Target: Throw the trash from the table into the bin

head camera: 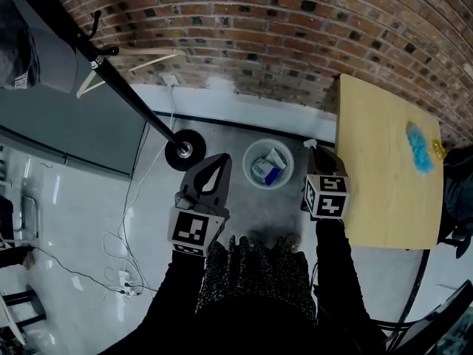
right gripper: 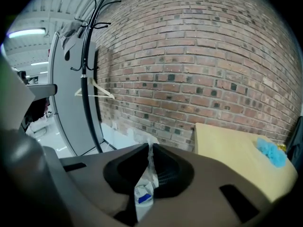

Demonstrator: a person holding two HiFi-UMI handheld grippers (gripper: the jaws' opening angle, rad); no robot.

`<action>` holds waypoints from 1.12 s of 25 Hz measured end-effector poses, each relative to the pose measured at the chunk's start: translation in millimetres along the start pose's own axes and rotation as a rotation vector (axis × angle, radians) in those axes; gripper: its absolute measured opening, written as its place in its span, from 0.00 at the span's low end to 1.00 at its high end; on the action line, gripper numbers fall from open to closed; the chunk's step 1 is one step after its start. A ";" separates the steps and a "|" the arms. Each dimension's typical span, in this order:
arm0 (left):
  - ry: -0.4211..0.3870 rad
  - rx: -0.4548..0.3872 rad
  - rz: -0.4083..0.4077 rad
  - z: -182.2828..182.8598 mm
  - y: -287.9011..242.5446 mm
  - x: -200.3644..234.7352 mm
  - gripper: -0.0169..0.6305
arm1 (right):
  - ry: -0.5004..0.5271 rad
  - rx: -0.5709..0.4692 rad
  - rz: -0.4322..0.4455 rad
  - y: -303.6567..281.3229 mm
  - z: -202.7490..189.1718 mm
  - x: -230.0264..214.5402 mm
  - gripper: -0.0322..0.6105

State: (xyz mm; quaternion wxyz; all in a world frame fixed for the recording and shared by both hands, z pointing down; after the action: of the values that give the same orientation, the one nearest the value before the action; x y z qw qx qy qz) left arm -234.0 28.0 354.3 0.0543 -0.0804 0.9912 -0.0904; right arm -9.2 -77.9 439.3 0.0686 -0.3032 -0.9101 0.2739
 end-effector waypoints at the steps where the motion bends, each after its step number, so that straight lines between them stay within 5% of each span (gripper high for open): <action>1: 0.003 0.002 0.000 -1.6 1.6 2.4 0.04 | -0.002 0.001 0.007 -2.8 -1.5 4.5 0.11; 11: 0.019 0.032 0.009 -26.4 -17.5 9.4 0.04 | 0.001 0.012 0.083 -52.4 -23.5 26.0 0.11; 28: 0.039 0.118 -0.013 -102.9 -94.0 -3.7 0.04 | -0.069 0.123 0.166 -155.2 -93.0 -2.9 0.11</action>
State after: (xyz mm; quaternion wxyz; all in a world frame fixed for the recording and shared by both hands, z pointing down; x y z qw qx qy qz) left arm -228.9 -45.1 472.9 0.0390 -0.0816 0.9845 -0.1503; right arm -59.6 -140.5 601.4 0.0327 -0.3631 -0.8651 0.3444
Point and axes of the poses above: the fingertips, and each gripper's own axes: y backward along the fingers, x to its left, z out of its top, the point moved 5 cm from there along y, backward along the fingers, and after that the axes turned 9 degrees about z, right-handed, at the moved point
